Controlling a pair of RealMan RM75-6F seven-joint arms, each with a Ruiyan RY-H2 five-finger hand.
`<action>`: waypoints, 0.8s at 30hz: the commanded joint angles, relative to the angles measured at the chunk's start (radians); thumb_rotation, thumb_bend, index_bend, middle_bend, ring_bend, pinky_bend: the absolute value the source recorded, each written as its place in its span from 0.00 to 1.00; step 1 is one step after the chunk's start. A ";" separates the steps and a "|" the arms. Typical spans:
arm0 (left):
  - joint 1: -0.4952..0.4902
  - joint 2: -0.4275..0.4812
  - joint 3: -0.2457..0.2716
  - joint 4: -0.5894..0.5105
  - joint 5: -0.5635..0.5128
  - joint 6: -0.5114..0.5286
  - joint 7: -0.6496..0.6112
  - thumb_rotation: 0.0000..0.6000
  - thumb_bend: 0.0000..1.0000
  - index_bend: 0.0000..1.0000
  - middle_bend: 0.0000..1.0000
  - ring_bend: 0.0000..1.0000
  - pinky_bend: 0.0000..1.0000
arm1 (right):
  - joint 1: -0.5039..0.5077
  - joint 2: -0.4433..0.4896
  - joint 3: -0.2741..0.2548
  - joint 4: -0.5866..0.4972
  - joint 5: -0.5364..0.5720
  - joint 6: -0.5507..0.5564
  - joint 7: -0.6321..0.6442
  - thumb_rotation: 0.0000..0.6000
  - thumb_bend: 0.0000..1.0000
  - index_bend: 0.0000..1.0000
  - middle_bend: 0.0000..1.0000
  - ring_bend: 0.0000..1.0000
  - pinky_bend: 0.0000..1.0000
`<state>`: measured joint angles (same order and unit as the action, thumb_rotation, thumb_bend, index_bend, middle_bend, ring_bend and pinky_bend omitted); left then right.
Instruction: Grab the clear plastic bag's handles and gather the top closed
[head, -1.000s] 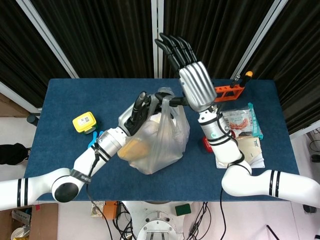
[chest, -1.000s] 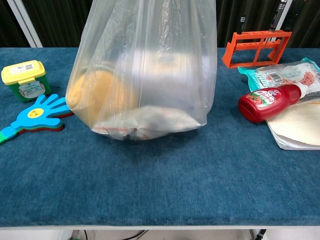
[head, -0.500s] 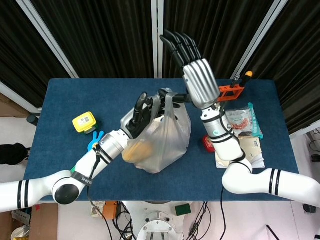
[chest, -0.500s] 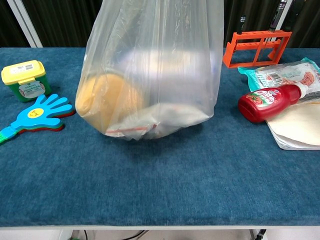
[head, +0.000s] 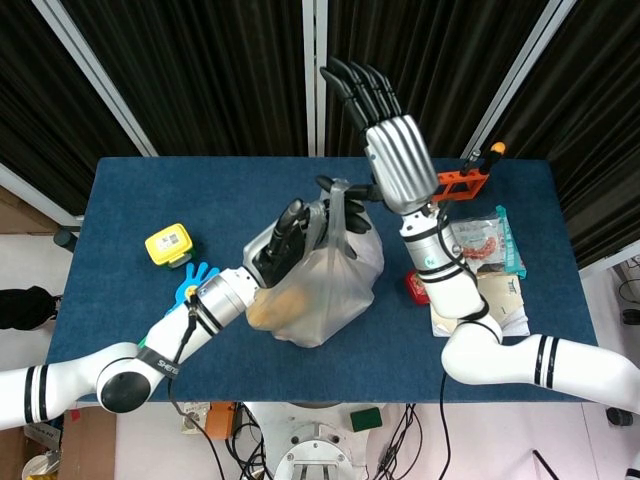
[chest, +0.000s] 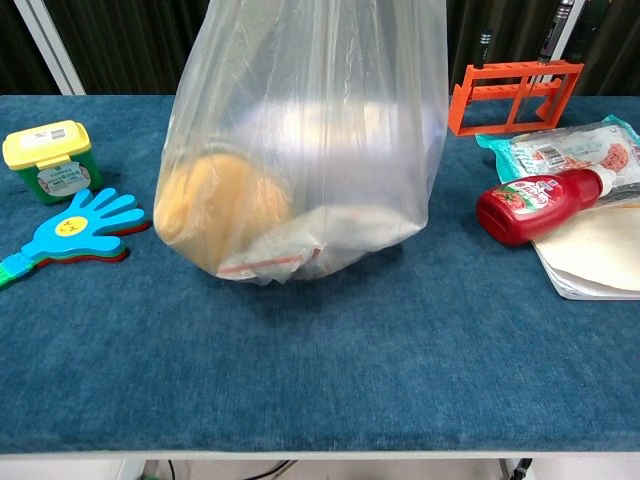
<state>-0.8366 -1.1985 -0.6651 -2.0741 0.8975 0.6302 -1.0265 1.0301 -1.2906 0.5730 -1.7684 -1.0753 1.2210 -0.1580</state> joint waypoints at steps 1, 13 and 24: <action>0.004 0.003 -0.005 -0.002 0.009 -0.014 -0.003 0.19 0.00 0.31 0.37 0.29 0.45 | 0.002 0.000 0.000 -0.001 0.006 -0.005 -0.001 1.00 0.09 0.00 0.00 0.00 0.00; 0.026 0.023 -0.051 0.016 0.080 -0.132 -0.067 0.20 0.00 0.43 0.50 0.41 0.56 | 0.032 -0.009 -0.005 0.002 0.034 -0.043 -0.030 1.00 0.09 0.00 0.00 0.00 0.00; 0.049 0.002 -0.086 0.054 0.106 -0.129 -0.116 0.20 0.01 0.42 0.48 0.42 0.55 | 0.021 -0.001 -0.012 0.003 0.036 -0.050 -0.005 1.00 0.09 0.00 0.00 0.00 0.00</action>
<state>-0.7895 -1.1954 -0.7486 -2.0211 1.0015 0.5000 -1.1402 1.0516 -1.2923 0.5607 -1.7659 -1.0399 1.1713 -0.1634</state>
